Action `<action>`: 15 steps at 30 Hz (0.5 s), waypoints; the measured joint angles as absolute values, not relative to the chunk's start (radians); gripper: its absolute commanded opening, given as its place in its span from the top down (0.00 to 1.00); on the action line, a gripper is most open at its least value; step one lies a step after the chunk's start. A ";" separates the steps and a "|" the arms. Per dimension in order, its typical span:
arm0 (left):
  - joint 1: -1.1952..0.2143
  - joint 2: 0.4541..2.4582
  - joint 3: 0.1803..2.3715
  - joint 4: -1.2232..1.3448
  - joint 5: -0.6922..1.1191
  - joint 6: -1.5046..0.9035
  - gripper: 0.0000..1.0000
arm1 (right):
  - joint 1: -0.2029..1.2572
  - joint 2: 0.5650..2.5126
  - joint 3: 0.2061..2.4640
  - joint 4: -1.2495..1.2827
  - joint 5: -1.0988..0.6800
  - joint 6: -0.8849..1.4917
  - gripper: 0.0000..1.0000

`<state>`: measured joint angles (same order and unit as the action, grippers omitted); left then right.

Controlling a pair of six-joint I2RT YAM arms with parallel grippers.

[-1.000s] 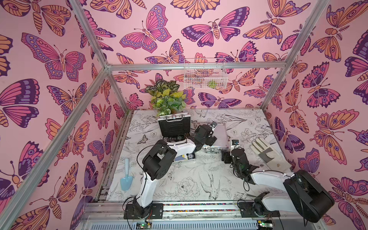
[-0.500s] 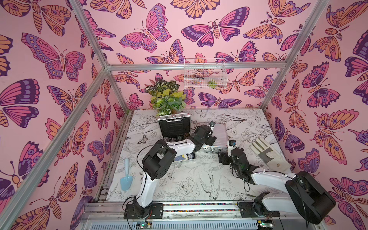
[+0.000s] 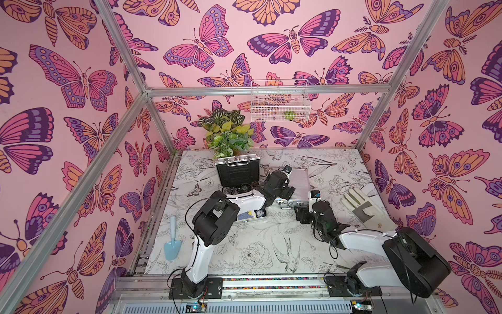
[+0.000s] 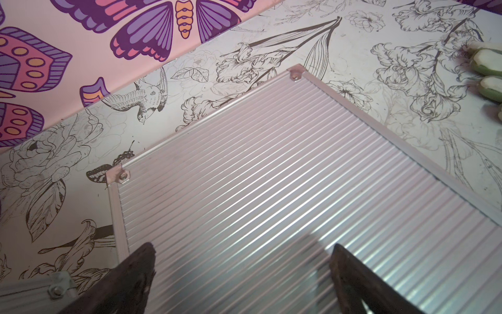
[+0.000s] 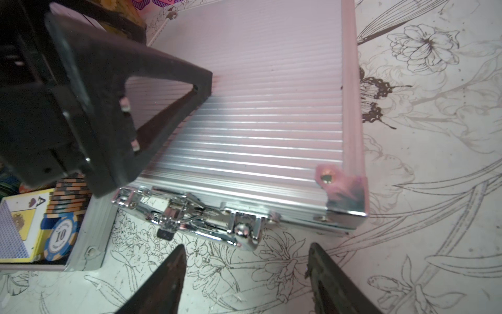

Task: Close the poker set cases
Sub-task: Fasten the fastener on the poker set case.

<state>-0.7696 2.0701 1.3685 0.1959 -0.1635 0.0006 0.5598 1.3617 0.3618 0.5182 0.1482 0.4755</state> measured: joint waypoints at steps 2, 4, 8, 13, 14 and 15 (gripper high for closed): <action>-0.770 2.069 1.367 0.195 -0.163 -0.004 0.00 | 0.560 1.364 0.363 0.528 0.144 0.476 0.32; -0.770 2.067 1.363 0.195 -0.163 -0.007 0.00 | 0.560 1.373 0.369 0.536 0.141 0.478 0.34; -0.770 2.062 1.361 0.189 -0.160 -0.009 0.00 | 0.562 1.401 0.385 0.546 0.142 0.495 0.36; -0.770 2.061 1.360 0.186 -0.156 -0.009 0.00 | 0.567 1.432 0.387 0.562 0.172 0.509 0.41; -0.770 2.061 1.360 0.186 -0.156 -0.009 0.00 | 0.567 1.441 0.387 0.566 0.179 0.511 0.41; -0.770 2.061 1.360 0.186 -0.155 -0.009 0.00 | 0.567 1.450 0.387 0.570 0.186 0.516 0.42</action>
<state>-0.7700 2.0609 1.3598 0.1864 -0.1555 -0.0086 0.5674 1.4502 0.3866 0.5705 0.1864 0.5163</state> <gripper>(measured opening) 0.999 0.589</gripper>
